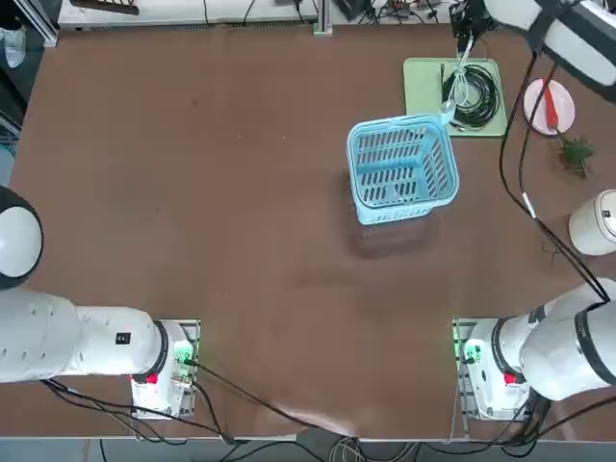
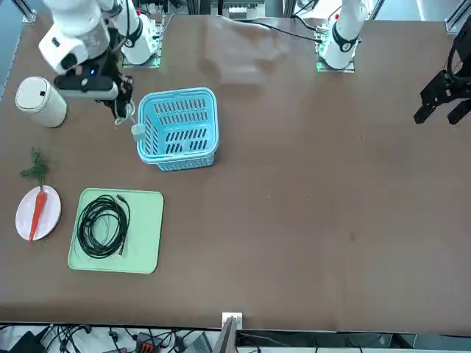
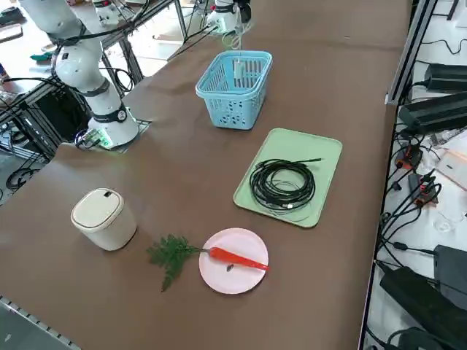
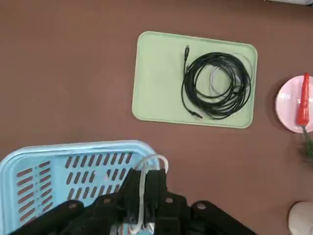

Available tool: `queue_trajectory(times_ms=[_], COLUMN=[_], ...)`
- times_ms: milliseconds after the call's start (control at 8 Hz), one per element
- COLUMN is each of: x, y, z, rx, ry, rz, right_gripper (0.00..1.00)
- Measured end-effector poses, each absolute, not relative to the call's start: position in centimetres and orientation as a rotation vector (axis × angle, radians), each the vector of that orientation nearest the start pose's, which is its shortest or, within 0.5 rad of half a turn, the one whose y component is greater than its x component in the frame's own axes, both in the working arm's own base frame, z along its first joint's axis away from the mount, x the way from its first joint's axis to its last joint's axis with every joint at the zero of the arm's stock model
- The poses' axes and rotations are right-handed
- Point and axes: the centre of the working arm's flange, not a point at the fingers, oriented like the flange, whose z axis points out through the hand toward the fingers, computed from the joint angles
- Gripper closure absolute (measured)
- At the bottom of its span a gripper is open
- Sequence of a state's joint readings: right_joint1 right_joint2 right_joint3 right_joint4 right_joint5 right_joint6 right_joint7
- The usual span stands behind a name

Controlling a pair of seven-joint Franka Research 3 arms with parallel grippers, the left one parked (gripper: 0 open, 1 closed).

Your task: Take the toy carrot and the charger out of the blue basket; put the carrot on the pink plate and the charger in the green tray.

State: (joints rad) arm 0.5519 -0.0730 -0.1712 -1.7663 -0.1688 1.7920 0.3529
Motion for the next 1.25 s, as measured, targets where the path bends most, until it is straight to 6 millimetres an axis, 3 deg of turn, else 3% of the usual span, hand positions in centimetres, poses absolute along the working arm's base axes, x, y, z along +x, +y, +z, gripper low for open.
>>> queue_trajectory(times_ms=[250,500,875,1250], x=[55.3,58.4,61.3,63.3], y=[16.2,14.1,14.2,14.0], z=[57.0,53.5,48.0,43.7], rx=[-3.238,-3.215,-3.234,-3.251], ry=[-0.097,-0.093,-0.105,-0.096], rz=[-0.167,-0.134,-0.115,-0.126], right_gripper=[0.97,0.97,0.97,0.97])
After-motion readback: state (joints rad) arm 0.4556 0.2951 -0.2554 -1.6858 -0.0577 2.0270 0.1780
